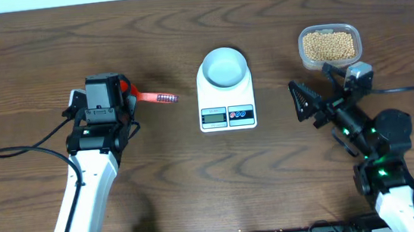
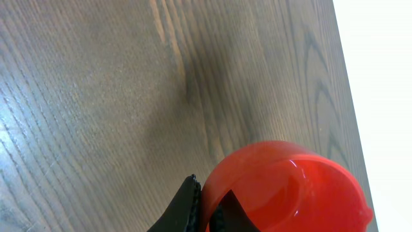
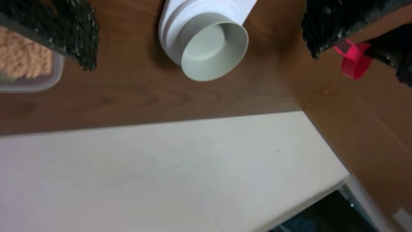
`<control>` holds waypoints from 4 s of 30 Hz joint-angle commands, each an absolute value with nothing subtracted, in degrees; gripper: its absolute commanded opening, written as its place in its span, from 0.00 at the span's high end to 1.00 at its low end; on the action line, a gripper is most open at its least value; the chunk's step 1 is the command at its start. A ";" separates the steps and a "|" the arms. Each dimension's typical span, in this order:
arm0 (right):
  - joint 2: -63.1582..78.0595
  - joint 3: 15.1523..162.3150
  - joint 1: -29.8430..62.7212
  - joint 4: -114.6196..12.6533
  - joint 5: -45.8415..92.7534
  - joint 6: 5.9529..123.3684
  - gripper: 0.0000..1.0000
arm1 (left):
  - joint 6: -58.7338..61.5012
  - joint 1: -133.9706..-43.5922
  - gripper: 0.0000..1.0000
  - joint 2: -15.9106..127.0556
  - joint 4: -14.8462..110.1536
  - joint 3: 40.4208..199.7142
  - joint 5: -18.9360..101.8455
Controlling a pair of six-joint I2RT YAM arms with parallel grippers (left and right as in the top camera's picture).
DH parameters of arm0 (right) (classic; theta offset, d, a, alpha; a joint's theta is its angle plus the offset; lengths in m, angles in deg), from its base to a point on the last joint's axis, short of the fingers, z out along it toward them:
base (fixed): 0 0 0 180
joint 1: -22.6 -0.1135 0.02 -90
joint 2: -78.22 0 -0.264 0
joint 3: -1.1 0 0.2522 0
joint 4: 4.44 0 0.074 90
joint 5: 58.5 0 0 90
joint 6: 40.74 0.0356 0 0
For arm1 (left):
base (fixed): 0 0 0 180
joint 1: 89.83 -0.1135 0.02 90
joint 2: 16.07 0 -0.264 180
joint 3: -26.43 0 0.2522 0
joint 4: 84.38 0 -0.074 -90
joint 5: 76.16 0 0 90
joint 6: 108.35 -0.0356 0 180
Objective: Scoop item into bowl and weigh 50g on scale
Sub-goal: 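Carry the scoop toward the scale while the right gripper approaches, then grasp the scoop handle with the right gripper above the scale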
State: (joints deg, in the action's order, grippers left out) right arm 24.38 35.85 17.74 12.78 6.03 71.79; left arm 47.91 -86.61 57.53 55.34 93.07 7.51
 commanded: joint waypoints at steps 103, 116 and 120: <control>7.70 45.75 -1.32 18.88 1.59 81.80 0.99 | 50.77 -57.71 0.93 65.05 85.78 93.03 20.28; 7.70 45.75 -1.34 18.90 2.09 81.80 0.87 | 50.75 -57.71 0.93 65.05 84.69 93.03 20.28; 7.70 45.75 -1.34 18.90 2.48 81.80 0.94 | 50.73 -57.71 0.93 65.05 84.69 93.03 20.47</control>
